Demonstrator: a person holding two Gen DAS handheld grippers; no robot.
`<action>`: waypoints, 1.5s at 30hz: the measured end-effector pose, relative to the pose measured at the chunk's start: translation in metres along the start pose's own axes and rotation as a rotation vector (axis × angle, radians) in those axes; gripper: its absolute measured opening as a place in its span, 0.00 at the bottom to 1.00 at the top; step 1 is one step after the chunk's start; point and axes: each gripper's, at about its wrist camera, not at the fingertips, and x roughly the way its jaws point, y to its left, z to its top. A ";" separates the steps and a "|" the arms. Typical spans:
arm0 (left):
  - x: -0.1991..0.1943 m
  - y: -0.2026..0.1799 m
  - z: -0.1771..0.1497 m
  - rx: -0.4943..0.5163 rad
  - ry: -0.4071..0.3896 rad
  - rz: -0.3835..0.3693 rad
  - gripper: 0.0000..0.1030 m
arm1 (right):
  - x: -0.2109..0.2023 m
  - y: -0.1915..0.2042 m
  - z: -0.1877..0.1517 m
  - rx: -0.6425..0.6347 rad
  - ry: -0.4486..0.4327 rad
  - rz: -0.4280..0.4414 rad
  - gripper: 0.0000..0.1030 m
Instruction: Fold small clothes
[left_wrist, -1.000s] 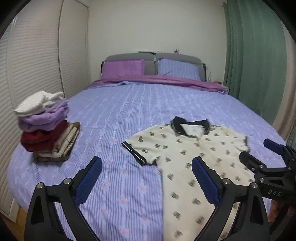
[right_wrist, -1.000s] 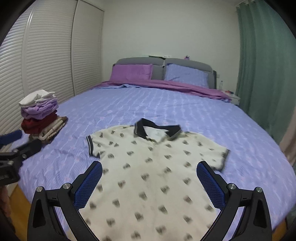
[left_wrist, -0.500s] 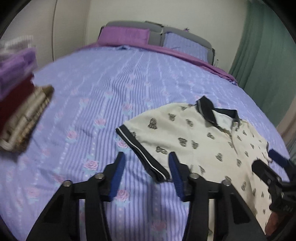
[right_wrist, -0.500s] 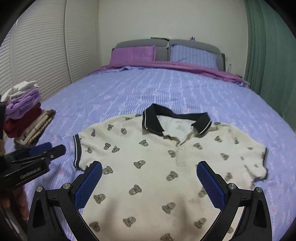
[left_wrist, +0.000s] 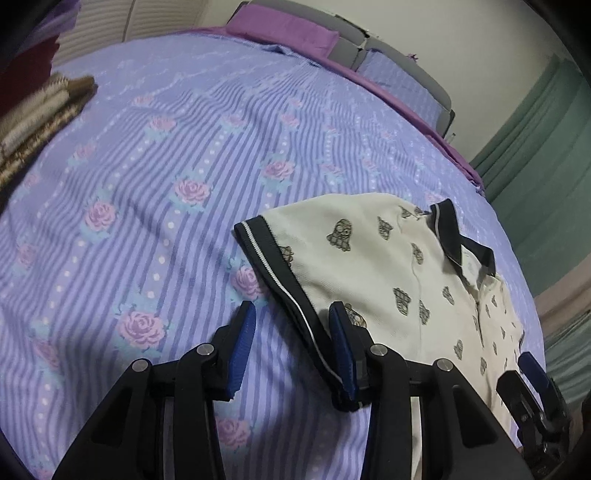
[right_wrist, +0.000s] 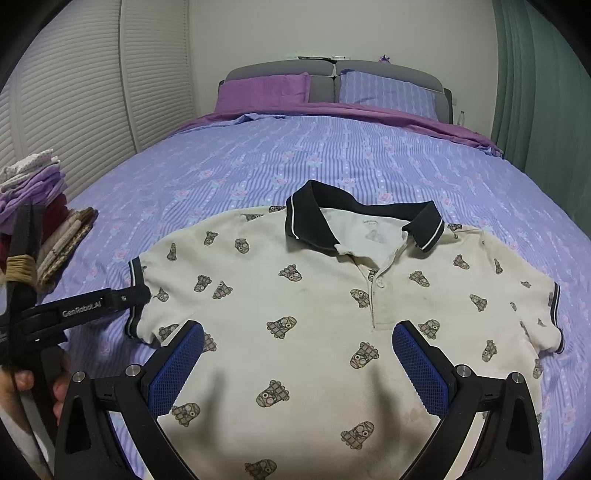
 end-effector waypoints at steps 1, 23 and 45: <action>0.002 0.001 0.000 -0.006 0.001 0.004 0.39 | 0.001 0.000 0.000 0.000 -0.001 -0.005 1.00; -0.020 -0.123 0.025 0.332 -0.057 0.085 0.07 | -0.028 -0.054 0.001 0.074 -0.013 -0.074 1.00; 0.025 -0.189 -0.010 0.364 0.068 -0.019 0.47 | -0.040 -0.128 -0.015 0.172 -0.004 -0.137 1.00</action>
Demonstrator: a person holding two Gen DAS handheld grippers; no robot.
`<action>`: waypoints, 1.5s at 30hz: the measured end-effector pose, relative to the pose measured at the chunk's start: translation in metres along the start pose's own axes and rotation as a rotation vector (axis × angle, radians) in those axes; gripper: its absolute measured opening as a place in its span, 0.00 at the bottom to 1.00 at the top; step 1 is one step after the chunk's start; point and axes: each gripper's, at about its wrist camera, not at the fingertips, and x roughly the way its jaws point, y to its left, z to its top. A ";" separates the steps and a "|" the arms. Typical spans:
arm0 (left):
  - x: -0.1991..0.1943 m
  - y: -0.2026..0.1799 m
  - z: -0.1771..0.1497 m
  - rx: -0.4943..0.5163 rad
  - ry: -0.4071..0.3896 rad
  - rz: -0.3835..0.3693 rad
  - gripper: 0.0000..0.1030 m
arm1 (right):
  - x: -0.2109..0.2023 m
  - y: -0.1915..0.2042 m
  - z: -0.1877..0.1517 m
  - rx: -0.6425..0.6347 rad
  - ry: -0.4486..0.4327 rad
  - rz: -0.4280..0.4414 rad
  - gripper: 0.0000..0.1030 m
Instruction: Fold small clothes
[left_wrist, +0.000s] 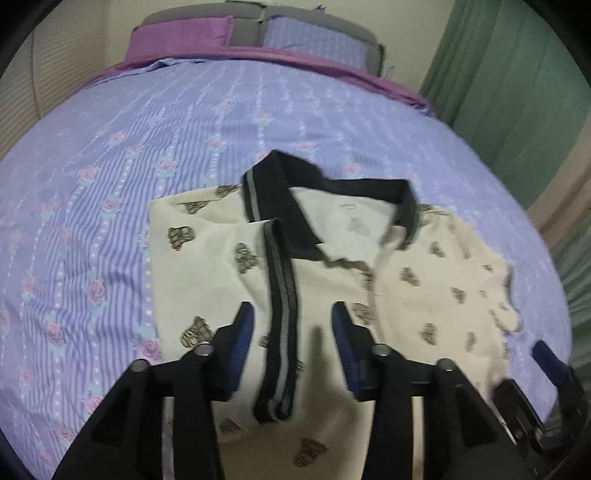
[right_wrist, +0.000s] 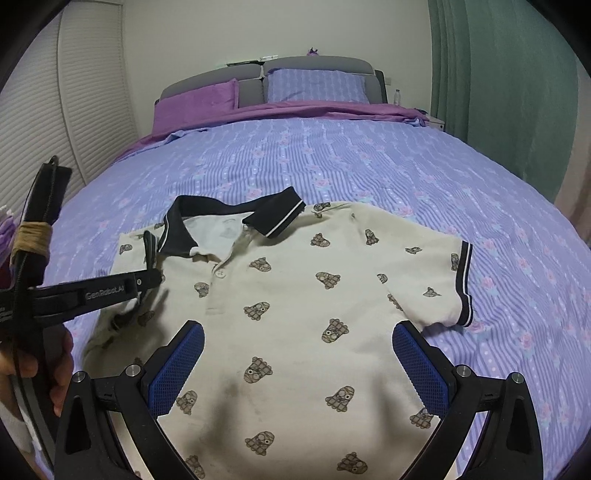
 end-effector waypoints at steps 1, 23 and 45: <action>-0.004 -0.001 -0.001 0.003 -0.008 -0.009 0.49 | -0.001 -0.001 0.000 0.001 -0.003 0.000 1.00; -0.048 0.046 -0.061 0.190 -0.101 -0.060 0.29 | 0.037 0.094 0.060 -0.241 -0.069 0.291 0.85; -0.036 0.030 -0.070 0.235 -0.132 -0.113 0.33 | 0.122 0.104 0.050 -0.243 0.096 0.185 0.48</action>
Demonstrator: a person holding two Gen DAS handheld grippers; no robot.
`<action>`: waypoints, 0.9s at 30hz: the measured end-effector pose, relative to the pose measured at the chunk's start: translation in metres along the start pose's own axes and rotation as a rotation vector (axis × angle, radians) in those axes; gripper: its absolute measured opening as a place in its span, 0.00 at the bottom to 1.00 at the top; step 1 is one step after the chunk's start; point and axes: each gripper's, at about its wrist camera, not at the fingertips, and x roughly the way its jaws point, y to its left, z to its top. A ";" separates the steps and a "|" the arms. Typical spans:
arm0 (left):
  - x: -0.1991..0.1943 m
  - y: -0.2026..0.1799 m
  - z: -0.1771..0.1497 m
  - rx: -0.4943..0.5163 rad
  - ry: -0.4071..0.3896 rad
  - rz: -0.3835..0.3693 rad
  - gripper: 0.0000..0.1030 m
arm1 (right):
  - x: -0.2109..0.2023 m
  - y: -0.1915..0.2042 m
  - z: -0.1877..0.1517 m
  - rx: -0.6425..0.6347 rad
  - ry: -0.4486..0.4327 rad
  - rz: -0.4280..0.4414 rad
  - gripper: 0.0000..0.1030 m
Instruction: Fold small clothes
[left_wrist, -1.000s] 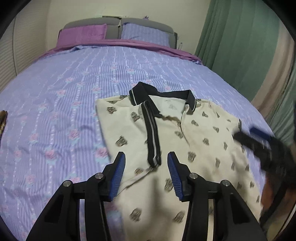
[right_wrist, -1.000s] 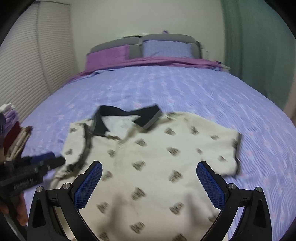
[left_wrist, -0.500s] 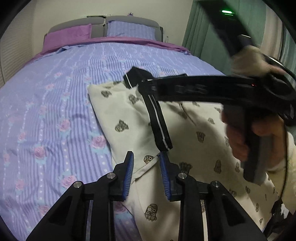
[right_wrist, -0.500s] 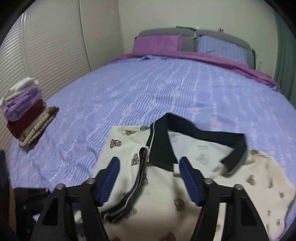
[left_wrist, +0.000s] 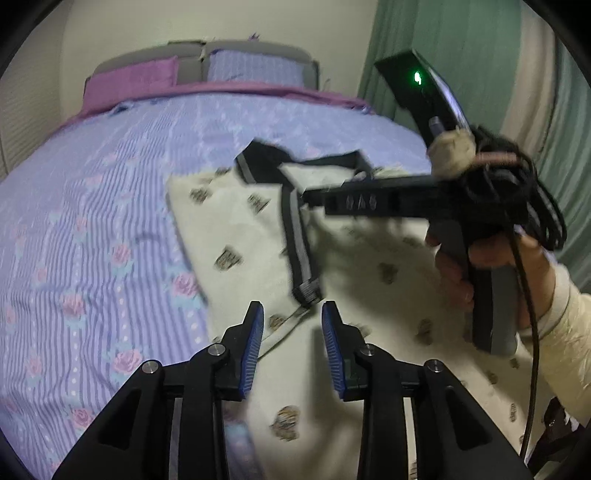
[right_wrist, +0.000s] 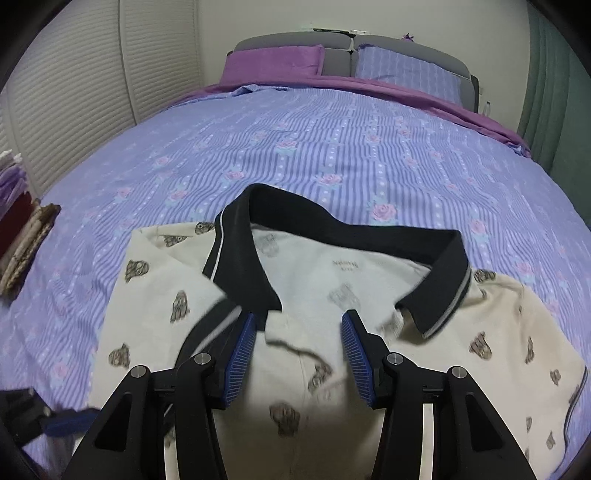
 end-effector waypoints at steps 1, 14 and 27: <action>-0.001 -0.004 0.002 0.007 -0.010 -0.014 0.33 | -0.006 0.001 -0.003 -0.001 -0.010 0.006 0.48; -0.016 -0.036 0.007 -0.017 0.014 0.035 0.49 | -0.088 -0.024 -0.044 0.010 -0.053 -0.022 0.54; -0.057 -0.116 0.034 -0.025 -0.125 0.237 0.91 | -0.180 -0.113 -0.114 0.317 -0.178 -0.113 0.71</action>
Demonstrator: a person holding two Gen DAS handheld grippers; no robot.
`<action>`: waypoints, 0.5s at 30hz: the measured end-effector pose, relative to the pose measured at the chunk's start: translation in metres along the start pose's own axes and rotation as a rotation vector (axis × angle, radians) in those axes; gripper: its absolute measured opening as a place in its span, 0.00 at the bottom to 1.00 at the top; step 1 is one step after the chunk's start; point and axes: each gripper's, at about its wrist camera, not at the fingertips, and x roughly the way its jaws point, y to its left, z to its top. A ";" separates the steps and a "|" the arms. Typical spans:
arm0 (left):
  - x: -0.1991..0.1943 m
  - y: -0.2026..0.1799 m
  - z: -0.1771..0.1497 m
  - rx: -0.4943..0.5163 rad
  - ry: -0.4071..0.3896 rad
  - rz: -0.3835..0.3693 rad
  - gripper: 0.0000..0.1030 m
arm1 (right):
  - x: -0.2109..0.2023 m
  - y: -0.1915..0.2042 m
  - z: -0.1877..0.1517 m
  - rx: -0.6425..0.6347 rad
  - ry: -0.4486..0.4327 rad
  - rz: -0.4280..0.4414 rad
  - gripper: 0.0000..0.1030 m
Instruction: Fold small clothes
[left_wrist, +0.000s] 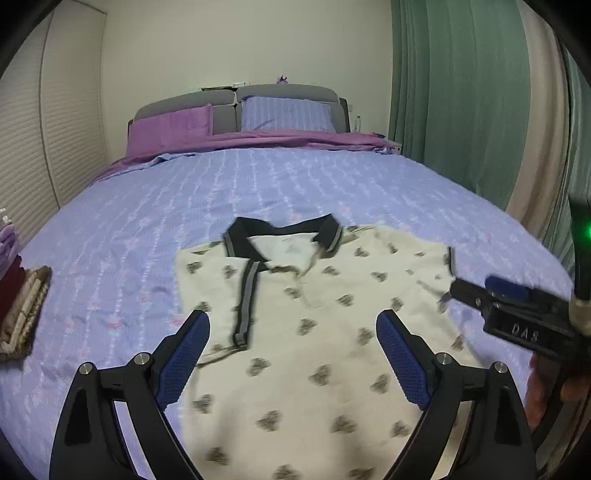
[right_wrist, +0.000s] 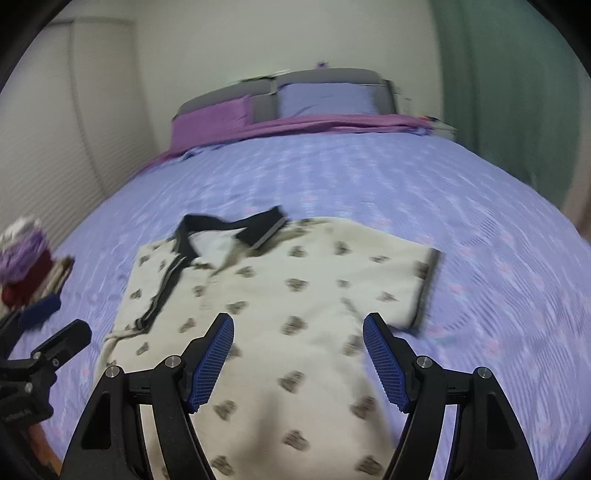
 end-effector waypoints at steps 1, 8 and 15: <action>0.003 -0.006 0.001 -0.005 0.004 -0.003 0.91 | -0.002 -0.009 -0.003 0.028 -0.007 -0.006 0.71; 0.030 -0.051 0.004 0.014 0.042 -0.018 0.91 | 0.016 -0.067 -0.024 0.243 0.029 0.040 0.71; 0.069 -0.069 0.013 0.037 0.099 -0.005 0.91 | 0.048 -0.091 -0.037 0.494 0.081 0.125 0.70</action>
